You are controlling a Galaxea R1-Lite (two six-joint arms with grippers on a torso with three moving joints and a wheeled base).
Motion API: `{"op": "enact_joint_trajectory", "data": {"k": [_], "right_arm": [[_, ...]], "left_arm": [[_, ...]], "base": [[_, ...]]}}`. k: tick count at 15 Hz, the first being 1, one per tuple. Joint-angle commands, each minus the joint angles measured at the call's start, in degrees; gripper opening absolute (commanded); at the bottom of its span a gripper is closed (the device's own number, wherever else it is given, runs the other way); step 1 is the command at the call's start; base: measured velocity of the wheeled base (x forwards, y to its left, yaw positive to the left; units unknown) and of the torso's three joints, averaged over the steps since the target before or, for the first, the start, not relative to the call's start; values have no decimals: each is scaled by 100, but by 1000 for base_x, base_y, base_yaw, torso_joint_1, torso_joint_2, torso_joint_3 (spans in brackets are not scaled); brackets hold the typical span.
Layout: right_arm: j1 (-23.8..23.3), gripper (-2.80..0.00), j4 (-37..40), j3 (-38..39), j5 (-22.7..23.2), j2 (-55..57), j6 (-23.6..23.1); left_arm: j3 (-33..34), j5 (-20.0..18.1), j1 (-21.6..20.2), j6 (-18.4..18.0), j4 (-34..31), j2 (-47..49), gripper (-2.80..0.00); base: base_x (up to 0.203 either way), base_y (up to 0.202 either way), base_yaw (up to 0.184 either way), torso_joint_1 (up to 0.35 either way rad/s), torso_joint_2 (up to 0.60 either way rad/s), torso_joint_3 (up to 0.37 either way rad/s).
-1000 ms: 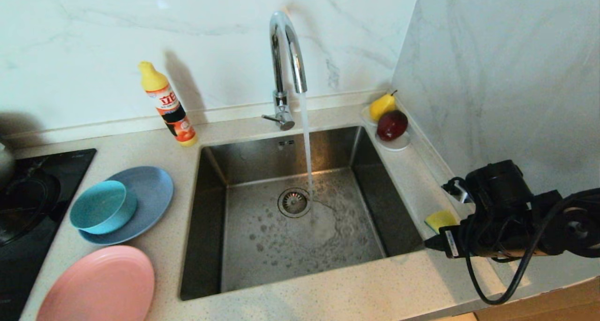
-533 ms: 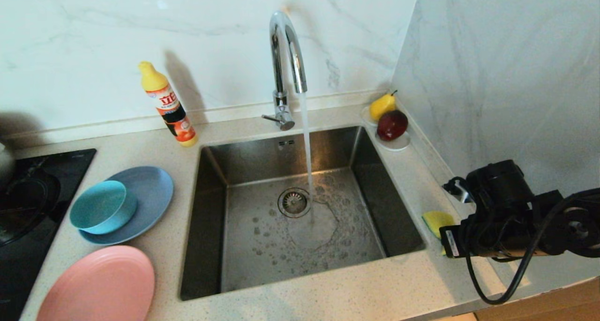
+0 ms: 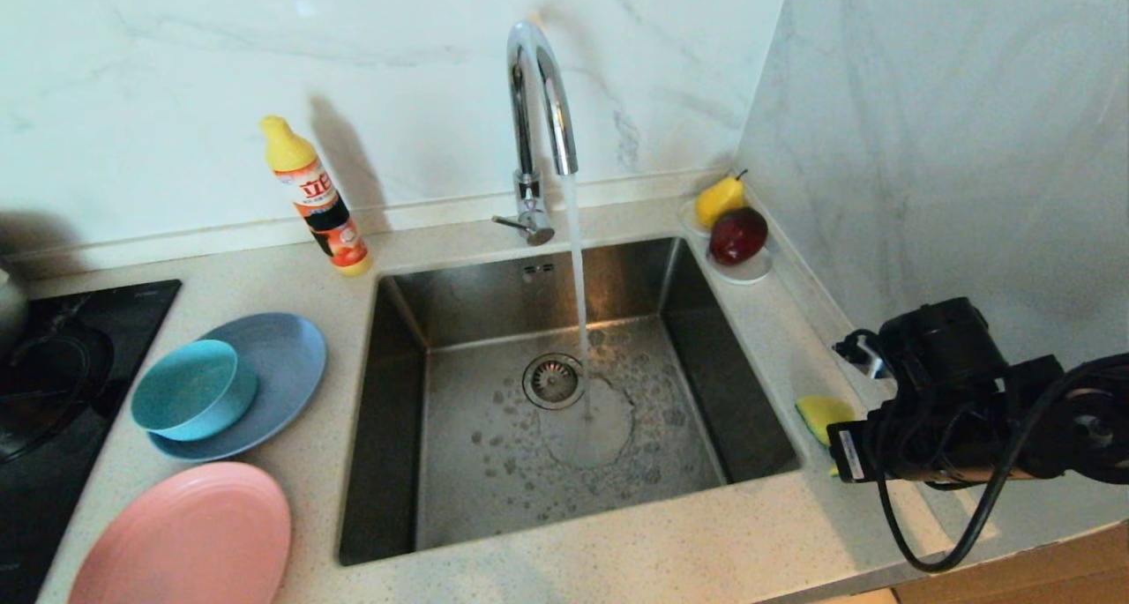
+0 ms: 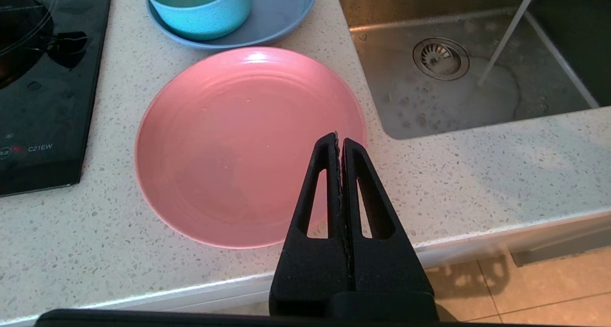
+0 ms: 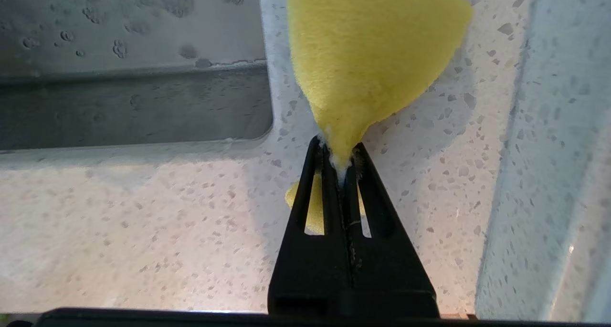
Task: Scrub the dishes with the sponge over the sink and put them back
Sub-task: Pick up a bowl and the sponge
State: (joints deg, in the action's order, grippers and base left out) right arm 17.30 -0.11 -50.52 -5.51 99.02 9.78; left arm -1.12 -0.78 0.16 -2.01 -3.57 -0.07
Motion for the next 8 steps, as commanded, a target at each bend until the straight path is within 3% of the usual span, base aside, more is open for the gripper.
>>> {"op": "enact_joint_trajectory", "data": {"k": [1,4,8], "right_arm": [[70,-280,40,1,-3,-310,-3],[331,-280,354,7,3,-767,-6],[1058,-280,792,-19,-7,-1451,63]], "left_arm": [[-2,-2,2,-1,-3,7,-280],[2,-2,-3,-1,-3,7,-280],[-2,-2,-3,-1,-3,7,-280]], "base": [[0,0,0,0,0,0],[0,0,0,0,0,0],[0,0,0,0,0,0]]}}
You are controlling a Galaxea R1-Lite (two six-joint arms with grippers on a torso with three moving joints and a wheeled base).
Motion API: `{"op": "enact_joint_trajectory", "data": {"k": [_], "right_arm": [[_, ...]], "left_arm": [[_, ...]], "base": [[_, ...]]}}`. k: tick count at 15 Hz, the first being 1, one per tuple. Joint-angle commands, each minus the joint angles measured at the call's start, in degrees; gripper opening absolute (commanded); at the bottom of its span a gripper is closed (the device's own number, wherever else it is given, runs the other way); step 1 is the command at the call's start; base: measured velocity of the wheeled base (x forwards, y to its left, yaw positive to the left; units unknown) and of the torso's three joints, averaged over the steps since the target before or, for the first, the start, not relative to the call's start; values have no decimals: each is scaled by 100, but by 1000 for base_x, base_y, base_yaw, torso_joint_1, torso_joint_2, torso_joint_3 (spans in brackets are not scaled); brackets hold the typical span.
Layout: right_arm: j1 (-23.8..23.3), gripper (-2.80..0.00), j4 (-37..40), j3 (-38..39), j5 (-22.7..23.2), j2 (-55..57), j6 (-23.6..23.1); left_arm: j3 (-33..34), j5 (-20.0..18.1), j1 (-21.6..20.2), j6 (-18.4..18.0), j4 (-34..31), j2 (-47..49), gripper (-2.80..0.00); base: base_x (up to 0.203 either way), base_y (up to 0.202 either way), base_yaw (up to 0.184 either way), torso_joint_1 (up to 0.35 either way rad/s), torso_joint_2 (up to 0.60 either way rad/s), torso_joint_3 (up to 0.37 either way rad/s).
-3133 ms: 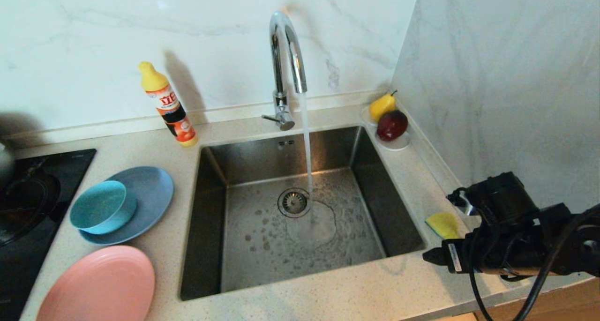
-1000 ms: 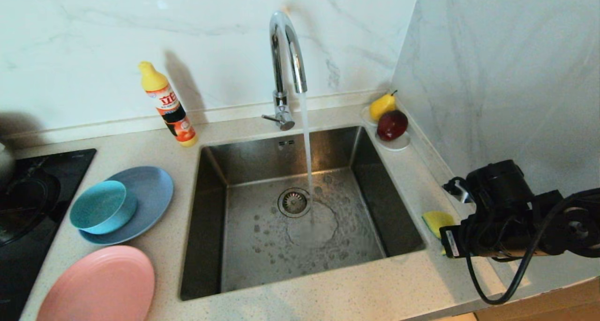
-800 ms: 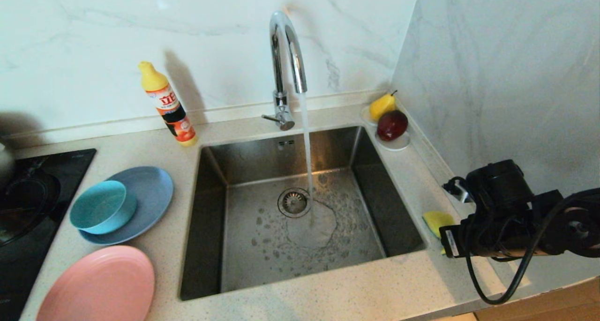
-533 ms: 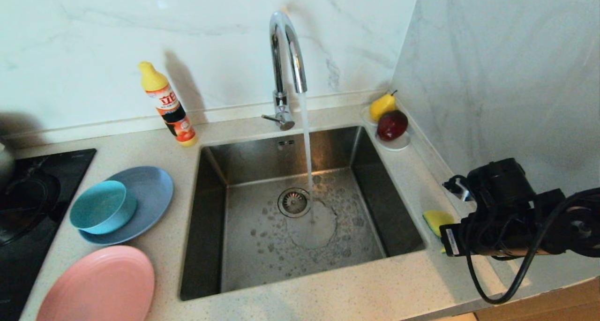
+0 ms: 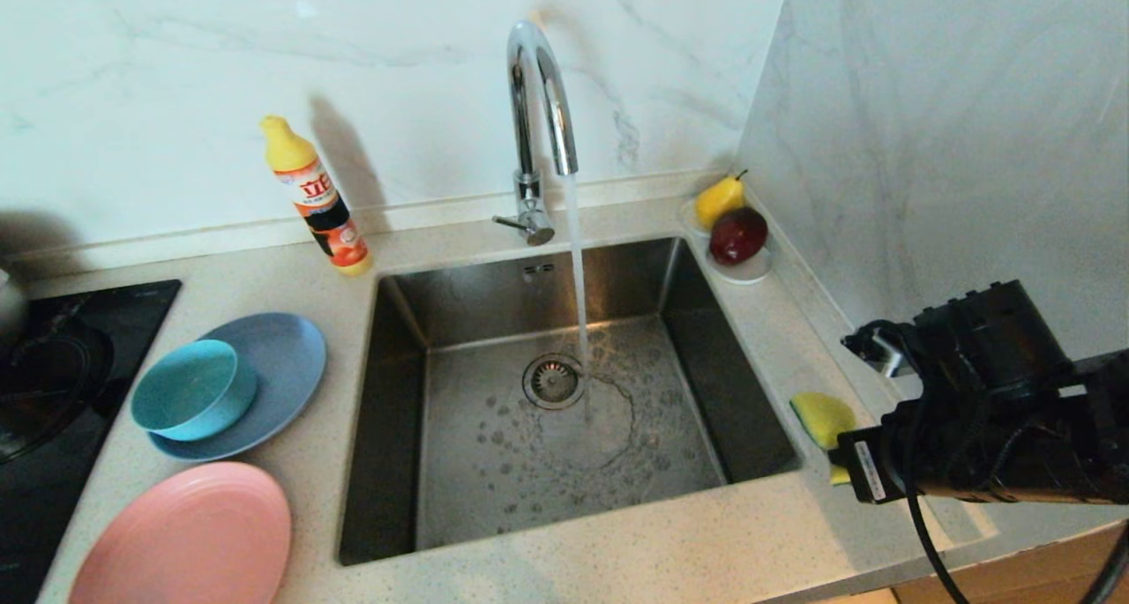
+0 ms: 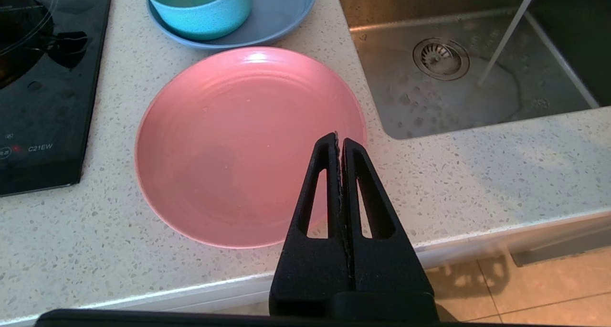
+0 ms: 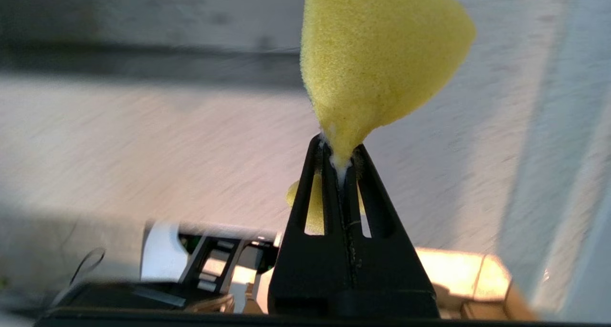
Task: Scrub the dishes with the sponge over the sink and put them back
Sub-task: Pick up a bowl and the sponge
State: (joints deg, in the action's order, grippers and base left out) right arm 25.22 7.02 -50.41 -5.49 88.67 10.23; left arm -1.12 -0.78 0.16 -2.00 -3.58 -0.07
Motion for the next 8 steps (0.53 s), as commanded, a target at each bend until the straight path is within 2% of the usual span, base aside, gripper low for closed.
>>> {"op": "enact_joint_trajectory", "data": {"k": [1,4,8], "right_arm": [[461,-280,222,-81,-21,-592,31],[1112,-280,958,-449,-30,-1054,61],[1870,-280,1322,-1004,-184,-1103,246]], "left_arm": [[4,-1,2,-2,-3,7,-280],[-2,-1,-5,-2,-3,7,-280],[-2,-1,-7,-2,-3,7,-280]], "base": [[0,0,0,0,0,0],[0,0,0,0,0,0],[0,0,0,0,0,0]]}}
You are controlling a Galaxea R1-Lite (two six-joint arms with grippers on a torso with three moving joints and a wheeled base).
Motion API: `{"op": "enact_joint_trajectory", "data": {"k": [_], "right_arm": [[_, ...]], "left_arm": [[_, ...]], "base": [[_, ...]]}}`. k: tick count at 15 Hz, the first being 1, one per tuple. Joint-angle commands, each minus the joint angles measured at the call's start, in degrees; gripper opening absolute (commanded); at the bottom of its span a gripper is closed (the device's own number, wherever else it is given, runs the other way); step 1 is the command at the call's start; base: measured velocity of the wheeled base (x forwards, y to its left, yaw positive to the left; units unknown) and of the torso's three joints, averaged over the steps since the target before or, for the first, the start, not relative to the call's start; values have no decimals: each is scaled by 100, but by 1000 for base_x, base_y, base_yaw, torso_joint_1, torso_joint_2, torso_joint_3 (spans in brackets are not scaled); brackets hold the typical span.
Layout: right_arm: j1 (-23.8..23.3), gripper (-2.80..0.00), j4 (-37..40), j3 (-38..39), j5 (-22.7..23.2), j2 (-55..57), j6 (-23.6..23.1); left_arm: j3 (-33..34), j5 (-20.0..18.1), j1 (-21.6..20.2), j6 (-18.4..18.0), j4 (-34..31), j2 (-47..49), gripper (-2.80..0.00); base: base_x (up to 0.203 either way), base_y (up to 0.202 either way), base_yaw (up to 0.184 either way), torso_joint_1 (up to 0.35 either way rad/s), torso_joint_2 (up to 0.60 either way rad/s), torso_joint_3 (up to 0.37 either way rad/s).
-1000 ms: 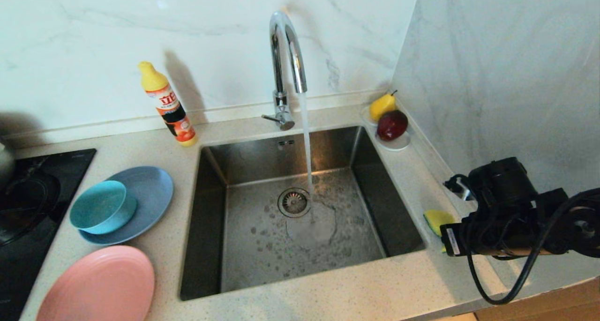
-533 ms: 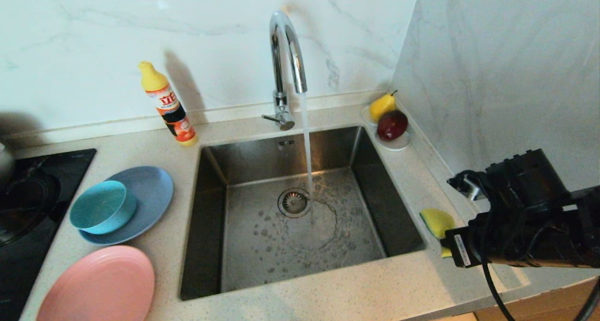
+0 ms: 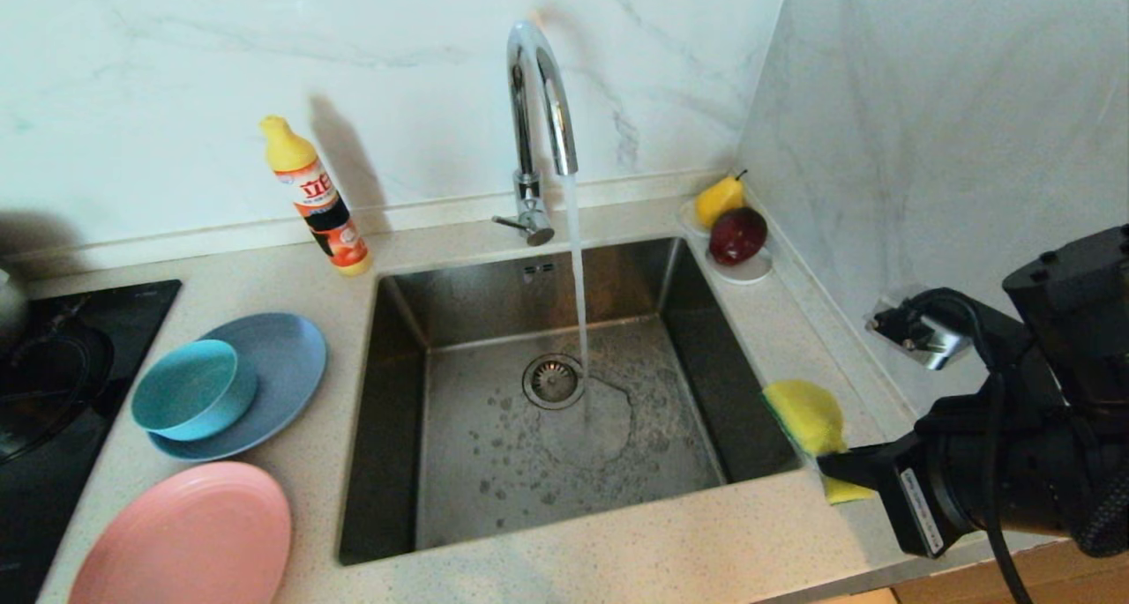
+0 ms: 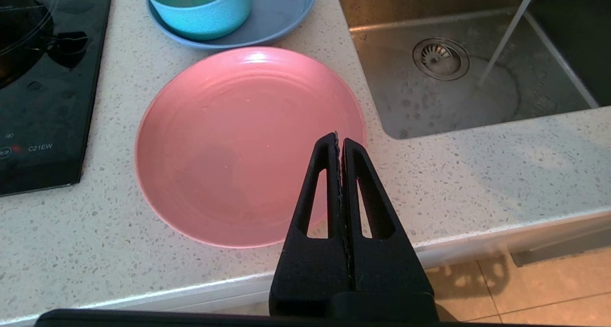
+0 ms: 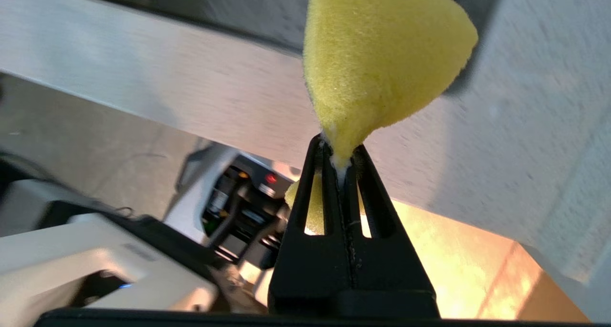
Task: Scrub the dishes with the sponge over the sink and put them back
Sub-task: Pick up a bowl and the sponge
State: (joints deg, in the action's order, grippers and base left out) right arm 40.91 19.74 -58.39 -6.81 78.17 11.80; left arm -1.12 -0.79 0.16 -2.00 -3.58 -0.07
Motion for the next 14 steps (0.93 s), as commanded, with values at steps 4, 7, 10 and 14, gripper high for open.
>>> {"op": "enact_joint_trajectory", "data": {"k": [4,7,10,14], "right_arm": [[762,-280,158,-656,-221,210,252],[933,-280,289,-934,-223,422,394],[974,-280,371,-1155,-250,634,424],[989,-280,636,-1496,-251,910,649]], "left_arm": [[4,0,2,-2,-2,7,-280],[2,0,-3,-2,-2,7,-280],[6,0,2,-2,-2,7,-280],[-2,0,2,-79,-19,7,-280]], "base": [[0,0,0,0,0,0],[0,0,0,0,0,0],[0,0,0,0,0,0],[0,0,0,0,0,0]]}}
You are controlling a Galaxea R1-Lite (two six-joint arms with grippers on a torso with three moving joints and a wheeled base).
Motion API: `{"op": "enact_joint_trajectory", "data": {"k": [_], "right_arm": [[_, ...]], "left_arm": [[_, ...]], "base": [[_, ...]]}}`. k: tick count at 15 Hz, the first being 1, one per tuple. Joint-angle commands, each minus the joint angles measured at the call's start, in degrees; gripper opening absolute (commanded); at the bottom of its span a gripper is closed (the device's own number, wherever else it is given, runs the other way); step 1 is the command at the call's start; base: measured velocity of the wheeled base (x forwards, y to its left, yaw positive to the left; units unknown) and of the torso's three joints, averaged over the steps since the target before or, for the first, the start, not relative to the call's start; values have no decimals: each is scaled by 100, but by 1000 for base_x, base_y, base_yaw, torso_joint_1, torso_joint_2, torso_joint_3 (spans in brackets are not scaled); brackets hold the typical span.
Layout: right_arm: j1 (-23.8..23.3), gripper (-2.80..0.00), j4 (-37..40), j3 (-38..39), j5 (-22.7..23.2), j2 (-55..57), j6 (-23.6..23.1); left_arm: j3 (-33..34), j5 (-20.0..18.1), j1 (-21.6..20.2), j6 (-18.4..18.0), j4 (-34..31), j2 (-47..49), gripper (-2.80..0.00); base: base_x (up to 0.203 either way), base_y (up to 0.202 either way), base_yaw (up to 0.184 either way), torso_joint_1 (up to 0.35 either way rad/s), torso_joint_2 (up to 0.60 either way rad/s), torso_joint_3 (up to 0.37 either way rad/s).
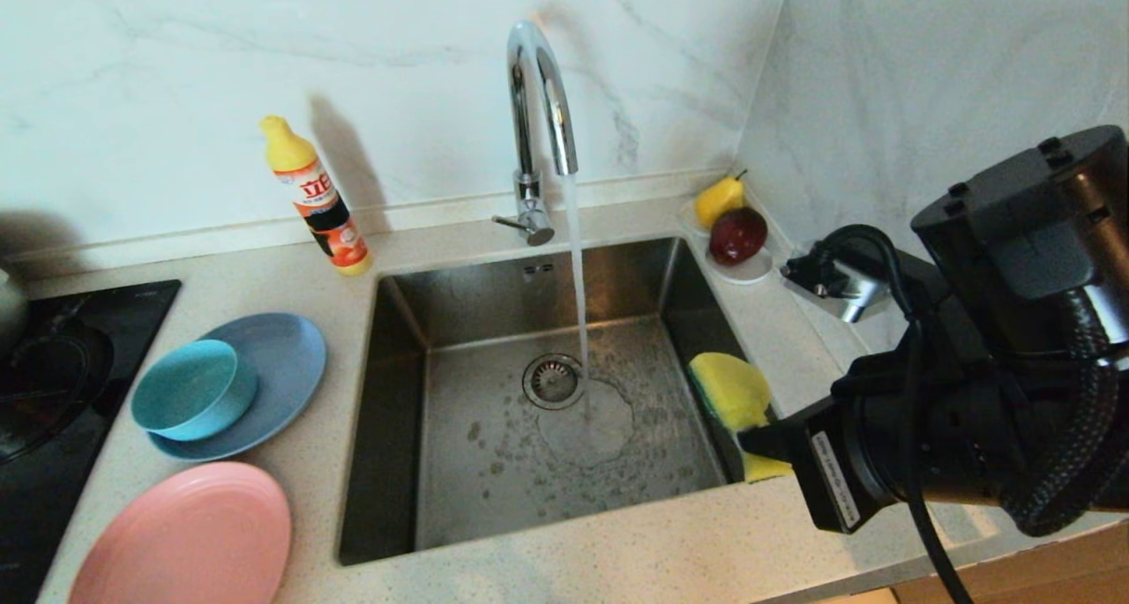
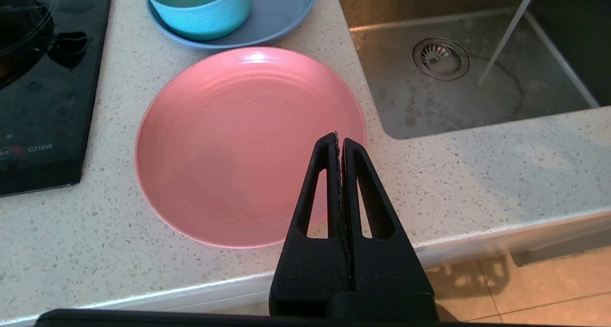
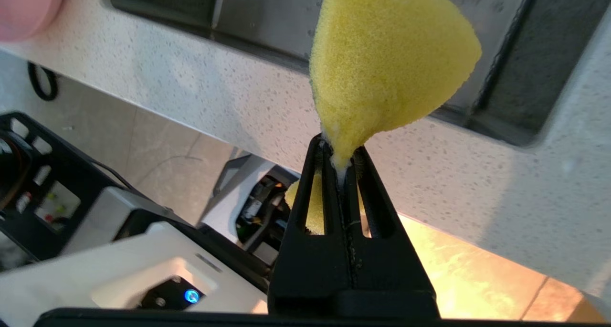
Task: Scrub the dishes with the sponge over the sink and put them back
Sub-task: Pick up a bowl and the sponge
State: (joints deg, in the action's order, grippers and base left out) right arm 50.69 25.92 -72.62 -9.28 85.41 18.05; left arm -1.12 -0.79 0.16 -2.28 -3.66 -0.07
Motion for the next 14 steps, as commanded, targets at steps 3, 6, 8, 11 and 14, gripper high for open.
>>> {"op": "enact_joint_trajectory", "data": {"k": [3,6,8,11,14], "right_arm": [[11,-280,18,-106,-3,350,153],[11,-280,18,-183,-4,497,245],[28,-280,27,-200,5,573,276],[30,-280,155,-185,-4,582,356],[29,-280,177,-209,-8,580,357]], "left_arm": [[15,-5,2,-75,5,7,-280],[7,0,2,-71,5,7,-280],[1,15,2,-35,-11,0,-280],[-200,88,-7,-48,-50,42,-280],[-1325,286,-7,-17,-140,767,-280]], "base": [[0,0,0,0,0,0],[0,0,0,0,0,0],[0,0,0,0,0,0],[0,0,0,0,0,0],[0,0,0,0,0,0]]}}
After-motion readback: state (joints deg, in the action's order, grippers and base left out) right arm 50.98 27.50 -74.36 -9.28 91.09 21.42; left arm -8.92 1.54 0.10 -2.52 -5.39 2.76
